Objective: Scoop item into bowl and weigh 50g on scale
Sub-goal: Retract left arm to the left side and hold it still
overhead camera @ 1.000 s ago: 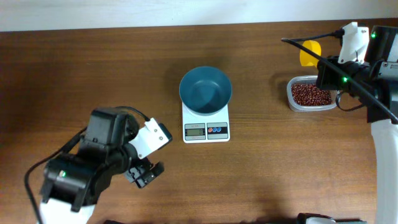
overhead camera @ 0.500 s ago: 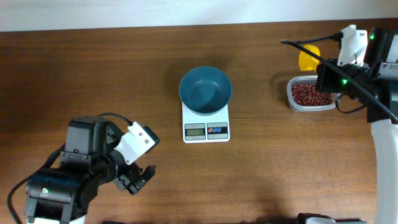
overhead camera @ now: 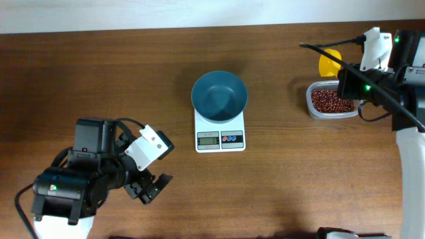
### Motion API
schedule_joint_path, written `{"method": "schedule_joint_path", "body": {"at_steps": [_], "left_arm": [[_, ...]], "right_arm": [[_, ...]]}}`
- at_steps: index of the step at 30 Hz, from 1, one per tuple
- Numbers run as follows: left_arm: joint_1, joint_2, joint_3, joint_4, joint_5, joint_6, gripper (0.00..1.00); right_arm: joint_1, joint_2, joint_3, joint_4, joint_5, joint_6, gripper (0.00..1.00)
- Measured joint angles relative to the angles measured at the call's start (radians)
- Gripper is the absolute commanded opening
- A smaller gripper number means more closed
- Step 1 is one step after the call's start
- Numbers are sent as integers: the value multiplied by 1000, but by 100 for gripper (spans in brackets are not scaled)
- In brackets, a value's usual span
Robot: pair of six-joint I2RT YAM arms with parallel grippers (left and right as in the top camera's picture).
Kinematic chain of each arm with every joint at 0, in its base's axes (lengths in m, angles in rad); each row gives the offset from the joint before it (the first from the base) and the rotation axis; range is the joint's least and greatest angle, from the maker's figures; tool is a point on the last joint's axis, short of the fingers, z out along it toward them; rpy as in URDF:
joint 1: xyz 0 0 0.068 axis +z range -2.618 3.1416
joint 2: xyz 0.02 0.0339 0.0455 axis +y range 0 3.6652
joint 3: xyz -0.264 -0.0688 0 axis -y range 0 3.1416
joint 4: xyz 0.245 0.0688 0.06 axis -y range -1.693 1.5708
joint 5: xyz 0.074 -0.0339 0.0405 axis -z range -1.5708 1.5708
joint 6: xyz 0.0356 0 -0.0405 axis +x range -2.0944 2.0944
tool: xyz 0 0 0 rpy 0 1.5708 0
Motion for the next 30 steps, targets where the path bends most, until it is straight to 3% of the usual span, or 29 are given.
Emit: {"method": "schedule_joint_path", "body": {"at_steps": [20,30], "left_arm": [[0,0,0,5,0,11,99],[148,32,16,-68,121,159,99]], "right_arm": [[0,0,0,0,0,0,4],[0,0,0,-1,0,-4,4]]}}
